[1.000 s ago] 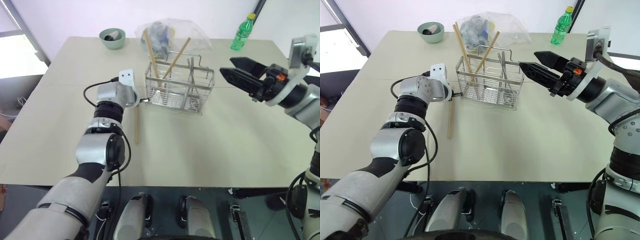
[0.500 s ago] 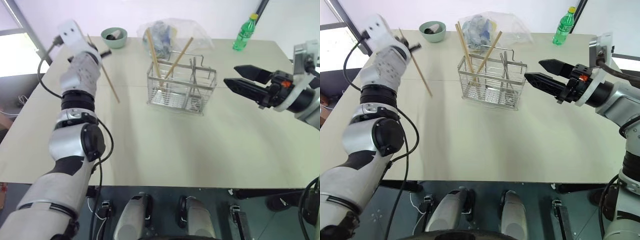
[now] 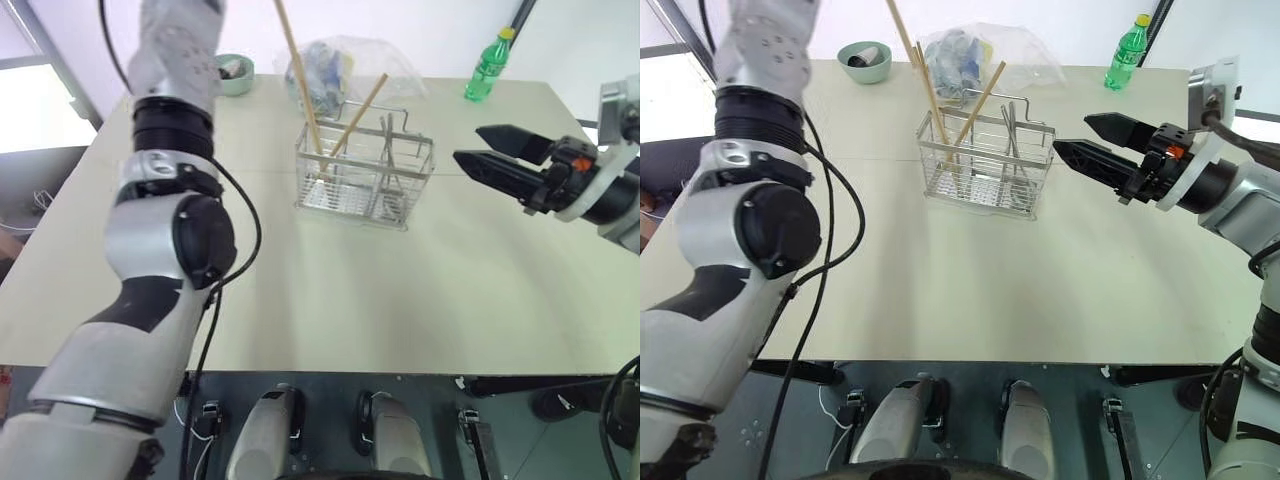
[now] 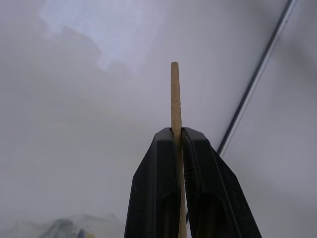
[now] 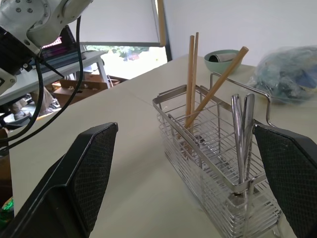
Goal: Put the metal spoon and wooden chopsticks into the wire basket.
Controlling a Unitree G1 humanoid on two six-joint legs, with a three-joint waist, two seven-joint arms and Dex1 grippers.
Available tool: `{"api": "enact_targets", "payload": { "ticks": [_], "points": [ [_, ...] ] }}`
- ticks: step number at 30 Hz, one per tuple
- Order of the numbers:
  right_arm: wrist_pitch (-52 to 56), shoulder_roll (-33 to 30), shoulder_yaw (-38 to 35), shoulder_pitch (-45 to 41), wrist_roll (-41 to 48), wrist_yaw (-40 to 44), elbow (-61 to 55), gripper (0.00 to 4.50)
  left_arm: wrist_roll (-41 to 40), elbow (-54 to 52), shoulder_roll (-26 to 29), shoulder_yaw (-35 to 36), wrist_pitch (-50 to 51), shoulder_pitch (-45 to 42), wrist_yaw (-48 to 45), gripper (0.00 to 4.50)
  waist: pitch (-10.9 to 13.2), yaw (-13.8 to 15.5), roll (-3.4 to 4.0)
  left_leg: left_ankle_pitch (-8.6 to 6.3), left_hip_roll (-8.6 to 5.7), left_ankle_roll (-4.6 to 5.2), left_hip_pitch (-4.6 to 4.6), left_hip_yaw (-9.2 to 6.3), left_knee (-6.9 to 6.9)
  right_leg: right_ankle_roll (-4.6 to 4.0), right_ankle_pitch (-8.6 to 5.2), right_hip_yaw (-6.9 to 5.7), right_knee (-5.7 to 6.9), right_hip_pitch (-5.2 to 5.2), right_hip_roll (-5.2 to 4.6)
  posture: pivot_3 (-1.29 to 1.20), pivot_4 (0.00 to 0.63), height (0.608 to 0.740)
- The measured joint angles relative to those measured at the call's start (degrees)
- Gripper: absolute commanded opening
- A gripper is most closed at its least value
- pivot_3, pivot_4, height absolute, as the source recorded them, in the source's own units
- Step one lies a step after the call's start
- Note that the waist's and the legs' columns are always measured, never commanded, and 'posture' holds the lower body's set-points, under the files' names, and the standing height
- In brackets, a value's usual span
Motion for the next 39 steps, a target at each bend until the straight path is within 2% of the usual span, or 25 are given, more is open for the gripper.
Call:
{"api": "enact_targets", "payload": {
  "ticks": [6, 11, 14, 20, 21, 24, 27, 32, 35, 37, 39],
  "points": [
    [0.1, 0.0, -1.4, 1.1, 1.5, -2.1, -1.0, 4.50, 6.9, 0.1, -5.4, -8.1, -6.7, 8.1, -1.2, 0.04, 0.0, 0.0, 0.01, -0.01, 0.00, 0.02, -0.03, 0.00, 0.01, 0.00, 0.00, 0.02, 0.00, -0.04, -0.02, 0.00, 0.150, 0.686],
    [0.1, 0.0, -2.0, 1.5, 1.9, -3.3, -1.5, 4.50, 10.2, -1.3, -7.9, -12.0, -9.6, 13.5, -1.3, 0.04, 0.0, 0.0, 0.01, -0.04, 0.02, 0.06, -0.05, -0.01, 0.02, 0.00, 0.00, 0.03, -0.01, -0.06, -0.03, 0.00, 0.150, 0.686],
    [0.1, 0.1, -2.0, 1.5, 2.2, -3.7, -1.6, 4.50, 10.8, -2.9, -9.0, -13.3, -9.9, 16.5, -1.2, 1.12, 0.0, 0.0, 0.01, -0.06, 0.02, 0.09, -0.05, -0.02, 0.04, -0.01, 0.00, 0.04, -0.01, -0.06, -0.04, 0.00, 0.150, 0.686],
    [0.0, 0.1, -1.9, 1.5, 2.2, -3.9, -1.5, 4.50, 11.5, -9.2, -9.3, -14.0, -8.7, 20.1, -0.9, 4.20, 0.0, 0.0, 0.01, -0.07, 0.03, 0.11, -0.06, -0.02, 0.04, -0.01, 0.00, 0.05, -0.01, -0.06, -0.04, 0.00, 0.150, 0.686],
    [-0.1, 0.1, -1.8, 1.4, 2.1, -3.7, -1.5, 4.50, 11.4, -11.1, -9.1, -14.0, -7.7, 20.3, -0.9, 4.40, 0.0, 0.0, 0.01, -0.08, 0.03, 0.12, -0.06, -0.03, 0.05, -0.01, 0.00, 0.04, -0.01, -0.05, -0.04, 0.00, 0.150, 0.686],
    [-0.8, 0.1, -1.1, 1.2, 1.4, -3.0, -1.1, 4.50, 9.8, -18.5, -7.2, -13.9, -2.3, 20.9, -1.0, 4.40, 0.0, -0.1, 0.02, -0.08, 0.05, 0.13, -0.06, -0.03, 0.05, -0.01, 0.00, 0.05, -0.01, -0.06, -0.02, 0.00, 0.150, 0.686],
    [-1.7, 0.0, -0.6, 1.0, 0.1, -1.7, 0.0, 4.50, 6.1, -27.4, -1.0, -13.2, 8.6, 21.1, -3.2, 4.40, 0.0, -0.4, 0.05, -0.08, 0.11, 0.12, -0.05, -0.03, 0.03, -0.02, 0.00, 0.08, 0.01, -0.10, 0.04, 0.00, 0.150, 0.686],
    [-5.0, -2.5, 0.9, 0.9, -5.1, 3.4, 4.7, 4.50, 0.9, -39.6, 19.6, -14.3, 28.1, 23.2, -17.6, 4.40, 0.0, -1.1, 0.16, 0.05, 0.10, -0.10, -0.04, 0.03, 0.03, -0.02, -0.02, 0.07, 0.06, -0.10, 0.11, 0.00, 0.150, 0.686],
    [-7.5, -5.0, 2.1, 1.3, -8.6, 8.4, 8.7, 4.50, -0.5, -44.9, 32.7, -16.8, 34.0, 29.5, -30.1, 4.40, -0.1, -1.3, 0.19, 0.07, 0.06, -0.16, -0.01, 0.02, 0.04, -0.03, -0.04, 0.07, 0.03, -0.06, 0.09, 0.00, 0.150, 0.686],
    [-8.3, -6.0, 2.6, 1.5, -10.0, 12.0, 11.0, 4.50, -1.1, -46.6, 38.9, -17.8, 36.5, 34.9, -36.6, 4.40, -0.1, -1.4, 0.19, 0.06, 0.06, -0.18, -0.01, 0.00, 0.04, -0.06, -0.05, 0.07, 0.01, -0.08, 0.09, 0.00, 0.150, 0.686],
    [-9.2, -6.7, 3.1, 2.2, -11.1, 15.0, 12.4, 4.50, -1.2, -48.1, 42.7, -18.1, 37.0, 40.3, -41.2, 4.40, -0.1, -1.5, 0.20, 0.01, 0.07, -0.26, -0.02, -0.02, 0.03, -0.14, -0.10, 0.07, 0.00, -0.08, 0.07, 0.00, 0.150, 0.686]
  ]
}}
